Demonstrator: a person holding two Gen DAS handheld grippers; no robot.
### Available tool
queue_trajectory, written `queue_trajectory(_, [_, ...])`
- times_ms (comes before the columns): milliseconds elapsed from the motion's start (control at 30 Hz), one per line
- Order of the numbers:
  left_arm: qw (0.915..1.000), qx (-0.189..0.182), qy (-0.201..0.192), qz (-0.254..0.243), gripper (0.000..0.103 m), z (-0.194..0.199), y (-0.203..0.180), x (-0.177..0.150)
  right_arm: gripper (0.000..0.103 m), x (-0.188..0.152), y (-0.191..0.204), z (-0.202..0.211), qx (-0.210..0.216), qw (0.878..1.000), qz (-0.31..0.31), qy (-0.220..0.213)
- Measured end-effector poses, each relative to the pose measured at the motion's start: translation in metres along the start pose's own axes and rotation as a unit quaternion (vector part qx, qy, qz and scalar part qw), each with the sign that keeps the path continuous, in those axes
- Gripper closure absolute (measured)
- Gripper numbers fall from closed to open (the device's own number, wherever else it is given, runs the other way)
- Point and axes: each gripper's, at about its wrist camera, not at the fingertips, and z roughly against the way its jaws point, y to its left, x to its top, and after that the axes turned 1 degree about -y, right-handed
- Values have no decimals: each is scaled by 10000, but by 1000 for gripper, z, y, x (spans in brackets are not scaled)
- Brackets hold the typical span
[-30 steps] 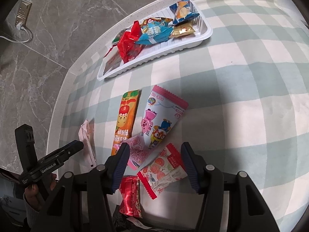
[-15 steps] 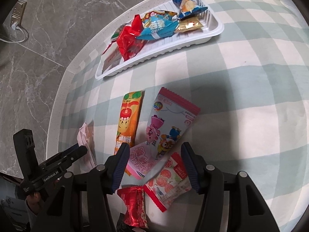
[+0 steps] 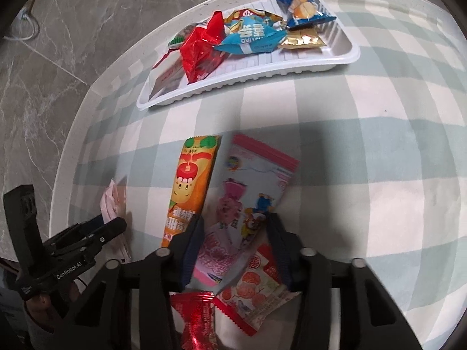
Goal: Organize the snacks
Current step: 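Grasp the pale pink wrapper with the left tool while the right tool grasps the pink cartoon bag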
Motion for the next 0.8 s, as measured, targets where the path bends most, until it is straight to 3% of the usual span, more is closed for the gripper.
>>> queue_trajectory(100, [9999,9,-44,-112,57,-2,-4,0,75,0,-3,-1,133,9999,-28,48])
queue_trajectory(167, [9997,116,-83,-212,69,-3,-7,-1,82,0,-5,-2,224,9997,-44,69])
queue_trajectory(367, [9996,-197,-100,183,80,-1,10,1,86,-2,-27,1,812,9951,-565,75])
queue_trajectory(567, [9972,-548,-199,458,81,6,18,3,86,-3,-42,14,1277,9870,-969,-74])
queue_trajectory(800, [9946,-799,-363,561,81,18,16,19,86,0,-53,31,1528,9806,-1200,-242])
